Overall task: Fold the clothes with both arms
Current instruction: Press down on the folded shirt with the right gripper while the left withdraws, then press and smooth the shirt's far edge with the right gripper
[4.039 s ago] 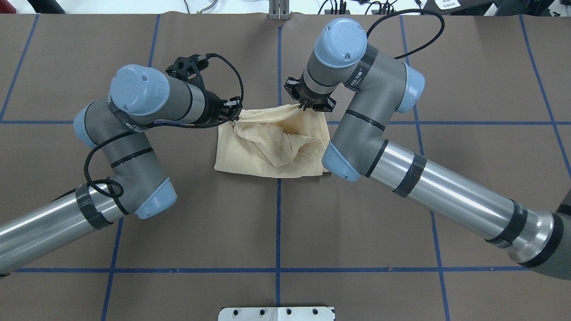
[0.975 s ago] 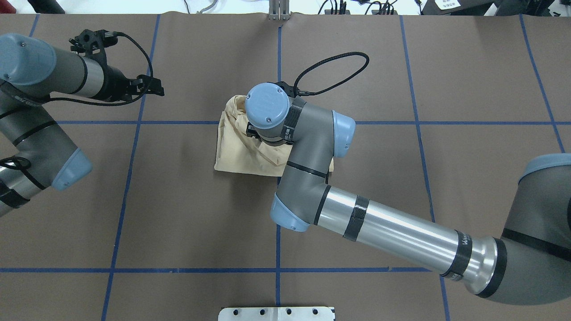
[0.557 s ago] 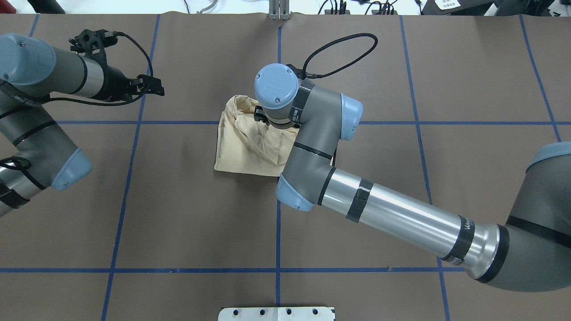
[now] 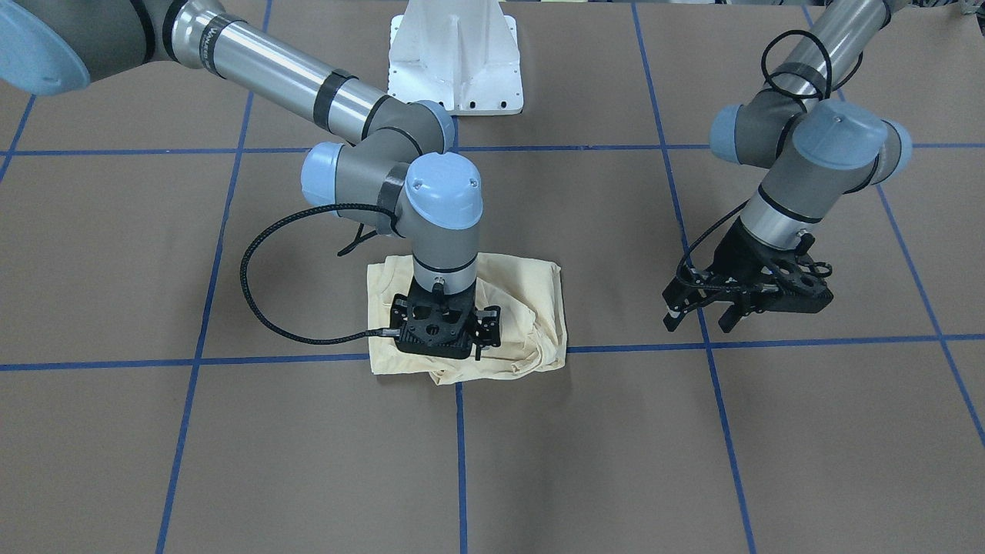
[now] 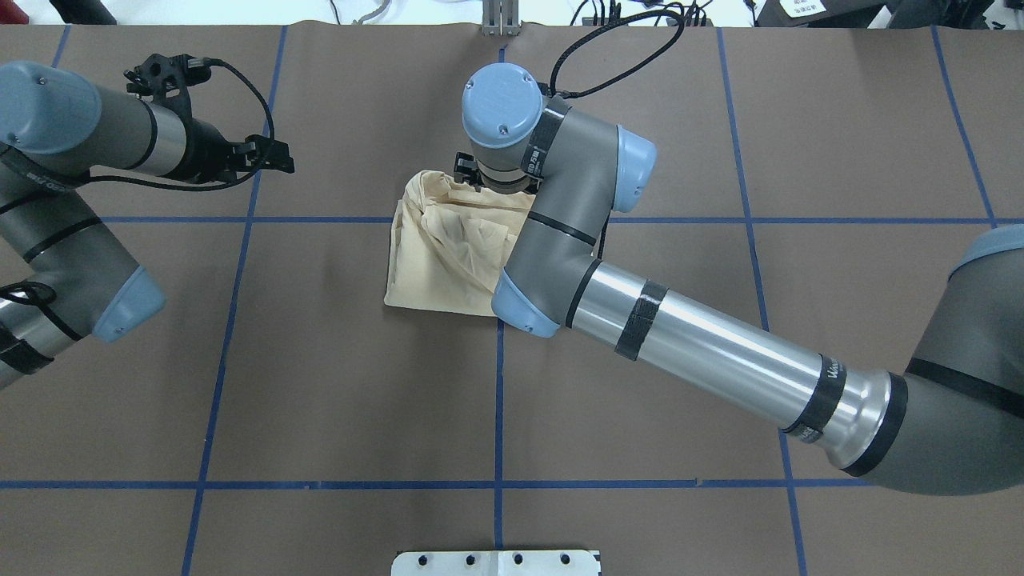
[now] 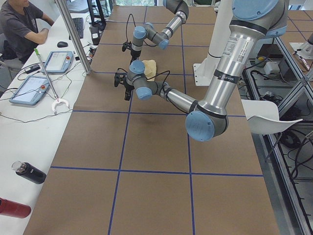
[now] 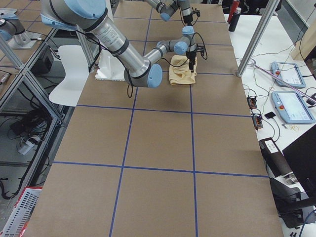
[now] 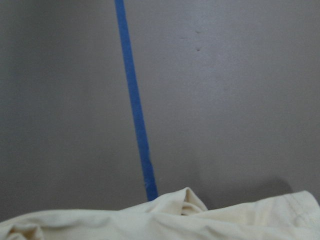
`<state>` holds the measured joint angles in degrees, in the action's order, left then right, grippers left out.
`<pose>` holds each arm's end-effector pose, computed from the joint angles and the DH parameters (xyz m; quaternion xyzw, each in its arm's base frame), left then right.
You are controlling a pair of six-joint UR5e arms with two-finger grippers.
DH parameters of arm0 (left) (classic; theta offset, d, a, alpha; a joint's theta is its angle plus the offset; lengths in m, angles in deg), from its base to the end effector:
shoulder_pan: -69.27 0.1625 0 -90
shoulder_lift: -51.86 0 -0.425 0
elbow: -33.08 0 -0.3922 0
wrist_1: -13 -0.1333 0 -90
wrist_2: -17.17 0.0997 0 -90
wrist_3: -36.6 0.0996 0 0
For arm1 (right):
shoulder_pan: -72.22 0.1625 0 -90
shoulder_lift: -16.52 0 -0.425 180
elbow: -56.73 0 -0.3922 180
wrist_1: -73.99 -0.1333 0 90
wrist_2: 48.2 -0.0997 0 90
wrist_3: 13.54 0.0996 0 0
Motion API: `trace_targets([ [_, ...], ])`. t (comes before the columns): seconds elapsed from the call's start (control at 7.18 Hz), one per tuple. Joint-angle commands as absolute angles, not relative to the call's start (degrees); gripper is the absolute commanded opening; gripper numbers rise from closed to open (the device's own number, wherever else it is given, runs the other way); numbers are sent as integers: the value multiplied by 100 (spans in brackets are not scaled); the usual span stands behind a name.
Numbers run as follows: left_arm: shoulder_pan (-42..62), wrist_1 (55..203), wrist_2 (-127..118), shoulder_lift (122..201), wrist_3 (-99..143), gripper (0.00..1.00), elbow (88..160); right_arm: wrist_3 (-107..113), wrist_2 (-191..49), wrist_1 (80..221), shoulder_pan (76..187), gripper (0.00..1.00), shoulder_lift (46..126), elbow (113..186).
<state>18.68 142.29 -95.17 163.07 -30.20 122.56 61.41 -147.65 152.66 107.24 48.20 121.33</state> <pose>0.3391 -0.5630 0.3799 0.1602 0.4929 -0.1071 0.8485 -0.6133 -0.5726 0.1734 0.0897 -0.3724 0.1295 0.9146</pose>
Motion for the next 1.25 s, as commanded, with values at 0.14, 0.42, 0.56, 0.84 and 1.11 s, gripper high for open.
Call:
trace_targets([
  [0.14, 1855, 14229, -9524, 16304, -3011, 99, 12273, 6109, -14822, 16185, 10360, 100, 4885, 13087],
  [0.42, 1855, 14229, -9515, 16296, -3020, 100, 12273, 4739, -14674, 16101, 10263, 85, 4931, 13135],
  [0.56, 1855, 14229, -9515, 16287, -3037, 100, 12273, 4189, -14568, 15456, 10228, 85, 5122, 13109],
  [0.84, 1864, 14229, -9515, 16234, -3037, 99, 12281, 3178, -14427, 13944, 10175, 82, 5745, 13109],
  [1.11, 1864, 14246, -9515, 16225, -3046, 100, 12281, 3120, -14566, 13867, 10175, 79, 5958, 13423],
])
